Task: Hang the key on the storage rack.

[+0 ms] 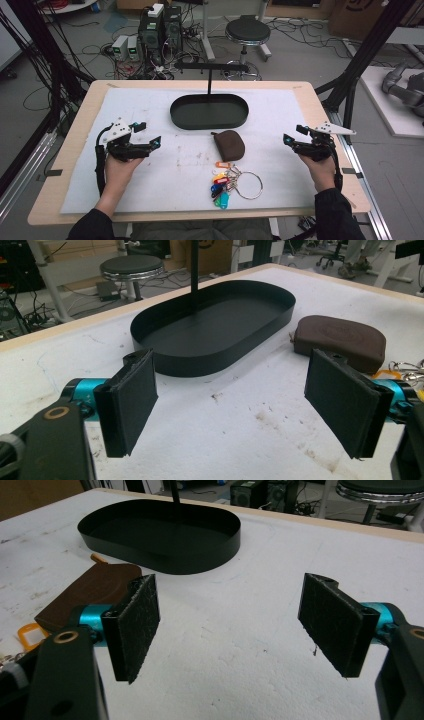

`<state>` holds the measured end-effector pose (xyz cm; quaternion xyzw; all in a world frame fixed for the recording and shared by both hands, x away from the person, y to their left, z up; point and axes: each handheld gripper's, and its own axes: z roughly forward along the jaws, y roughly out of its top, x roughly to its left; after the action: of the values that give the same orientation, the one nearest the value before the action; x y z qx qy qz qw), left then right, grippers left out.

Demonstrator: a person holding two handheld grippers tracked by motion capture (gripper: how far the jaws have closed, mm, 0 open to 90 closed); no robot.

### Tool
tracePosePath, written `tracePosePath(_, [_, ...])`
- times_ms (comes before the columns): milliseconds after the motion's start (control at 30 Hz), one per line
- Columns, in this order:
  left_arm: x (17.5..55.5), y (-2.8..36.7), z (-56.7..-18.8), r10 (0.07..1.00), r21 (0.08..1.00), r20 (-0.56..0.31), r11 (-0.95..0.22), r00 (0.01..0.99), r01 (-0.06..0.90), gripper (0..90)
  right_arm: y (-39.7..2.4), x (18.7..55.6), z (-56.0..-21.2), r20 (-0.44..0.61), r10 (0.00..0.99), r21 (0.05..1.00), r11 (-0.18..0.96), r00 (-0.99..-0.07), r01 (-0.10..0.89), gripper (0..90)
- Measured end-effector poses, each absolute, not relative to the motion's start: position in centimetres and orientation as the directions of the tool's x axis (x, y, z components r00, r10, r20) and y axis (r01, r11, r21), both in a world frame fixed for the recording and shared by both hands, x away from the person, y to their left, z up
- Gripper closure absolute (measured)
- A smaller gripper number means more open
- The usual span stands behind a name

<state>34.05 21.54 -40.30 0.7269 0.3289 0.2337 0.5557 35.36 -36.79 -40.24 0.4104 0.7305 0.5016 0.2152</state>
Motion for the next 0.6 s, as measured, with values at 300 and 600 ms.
tracePosePath(300, [34.0, 21.8, -40.0, 0.741, 0.966, -0.024, -0.156, 0.671, 0.206, 20.9, -36.8, 35.2, -40.5, 0.113, 0.82, 0.909, 0.143, -0.561, 0.391, 26.4])
tracePosePath(600, [33.9, 21.9, -39.9, 0.747, 0.966, -0.025, -0.154, 0.664, 0.209, 20.9, -35.4, 35.1, -40.5, 0.129, 0.802, 0.902, 0.15, -0.583, 0.406, 34.8])
